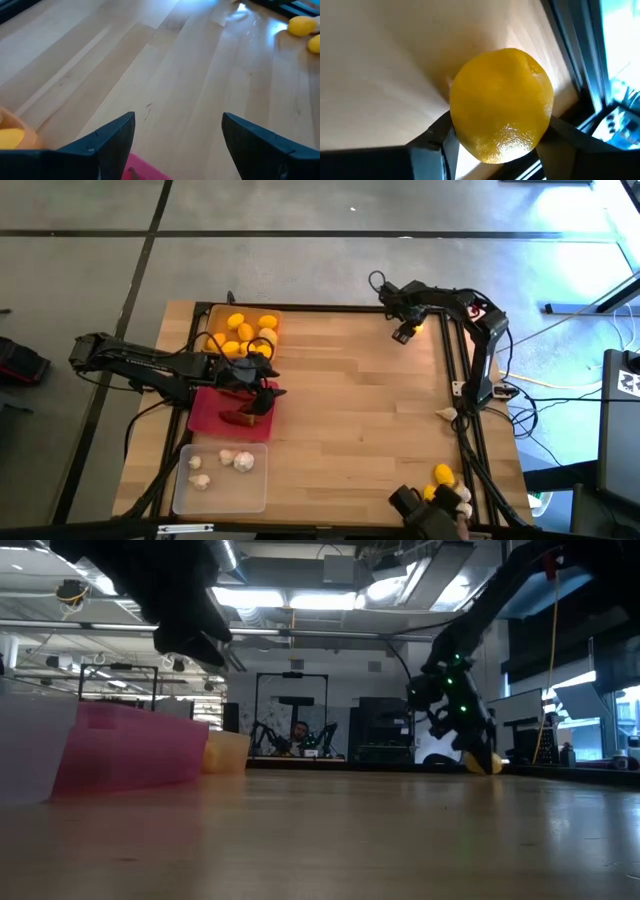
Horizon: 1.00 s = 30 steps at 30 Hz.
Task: Sort produce into baskets
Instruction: Put the lemon into the yellow bin
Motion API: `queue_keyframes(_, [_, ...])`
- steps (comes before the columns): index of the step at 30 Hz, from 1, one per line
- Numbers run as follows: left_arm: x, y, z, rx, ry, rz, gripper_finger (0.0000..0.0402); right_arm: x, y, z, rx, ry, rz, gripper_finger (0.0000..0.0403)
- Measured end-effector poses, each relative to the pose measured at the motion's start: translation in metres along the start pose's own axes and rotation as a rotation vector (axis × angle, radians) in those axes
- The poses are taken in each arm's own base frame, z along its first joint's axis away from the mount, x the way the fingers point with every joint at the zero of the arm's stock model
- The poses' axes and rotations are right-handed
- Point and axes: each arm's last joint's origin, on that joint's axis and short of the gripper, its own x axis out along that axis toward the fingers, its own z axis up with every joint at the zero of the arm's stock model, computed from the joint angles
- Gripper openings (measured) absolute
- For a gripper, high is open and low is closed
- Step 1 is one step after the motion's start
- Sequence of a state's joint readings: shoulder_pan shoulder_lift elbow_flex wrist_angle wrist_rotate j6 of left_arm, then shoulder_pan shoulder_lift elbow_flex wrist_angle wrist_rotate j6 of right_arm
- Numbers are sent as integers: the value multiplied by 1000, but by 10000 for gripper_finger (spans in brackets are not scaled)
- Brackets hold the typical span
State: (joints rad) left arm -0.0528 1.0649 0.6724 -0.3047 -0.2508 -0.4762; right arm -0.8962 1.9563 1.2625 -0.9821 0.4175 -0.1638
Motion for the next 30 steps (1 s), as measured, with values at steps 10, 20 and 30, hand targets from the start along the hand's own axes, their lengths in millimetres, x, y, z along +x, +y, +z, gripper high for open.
queue_keyframes(10, [0,-1,1,27,-13,-6,292,-62,41,2,-96,-294,-9,188])
queue_keyframes(20, [0,-6,11,66,-112,-51,292,-126,104,-7,-294,-664,218,192])
queue_keyframes(30, [17,-14,17,93,-185,-79,292,-169,173,-20,-513,-952,446,193])
